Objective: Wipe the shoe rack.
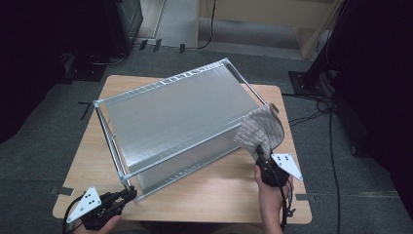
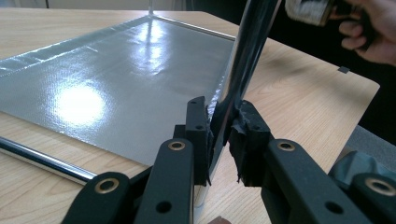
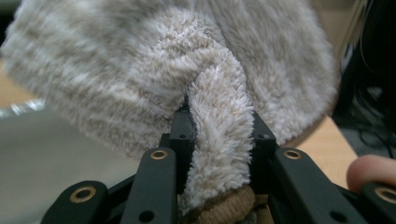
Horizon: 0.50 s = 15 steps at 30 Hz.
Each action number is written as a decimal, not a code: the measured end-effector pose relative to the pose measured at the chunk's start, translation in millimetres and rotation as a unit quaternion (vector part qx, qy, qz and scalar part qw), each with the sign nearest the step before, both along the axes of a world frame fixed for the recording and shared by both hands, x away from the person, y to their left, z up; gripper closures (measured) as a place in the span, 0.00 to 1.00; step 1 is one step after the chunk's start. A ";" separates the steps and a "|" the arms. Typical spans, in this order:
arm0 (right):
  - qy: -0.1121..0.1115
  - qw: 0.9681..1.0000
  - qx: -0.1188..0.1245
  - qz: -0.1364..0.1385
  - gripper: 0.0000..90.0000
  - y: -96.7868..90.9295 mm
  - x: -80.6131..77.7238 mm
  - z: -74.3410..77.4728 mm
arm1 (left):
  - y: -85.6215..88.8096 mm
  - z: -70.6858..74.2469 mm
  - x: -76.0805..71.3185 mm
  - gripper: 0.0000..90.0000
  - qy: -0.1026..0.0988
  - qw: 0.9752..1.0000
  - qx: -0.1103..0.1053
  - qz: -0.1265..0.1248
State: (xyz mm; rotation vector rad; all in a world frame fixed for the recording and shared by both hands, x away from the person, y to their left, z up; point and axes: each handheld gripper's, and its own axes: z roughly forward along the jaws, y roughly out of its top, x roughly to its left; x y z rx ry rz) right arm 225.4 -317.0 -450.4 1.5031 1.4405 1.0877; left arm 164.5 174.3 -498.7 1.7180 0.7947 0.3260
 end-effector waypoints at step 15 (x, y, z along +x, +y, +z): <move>0.113 0.980 -0.057 0.151 0.78 57.0 17.9 -53.1 | 0.2 -0.5 0.3 0.87 0.001 1.000 -0.002 -0.001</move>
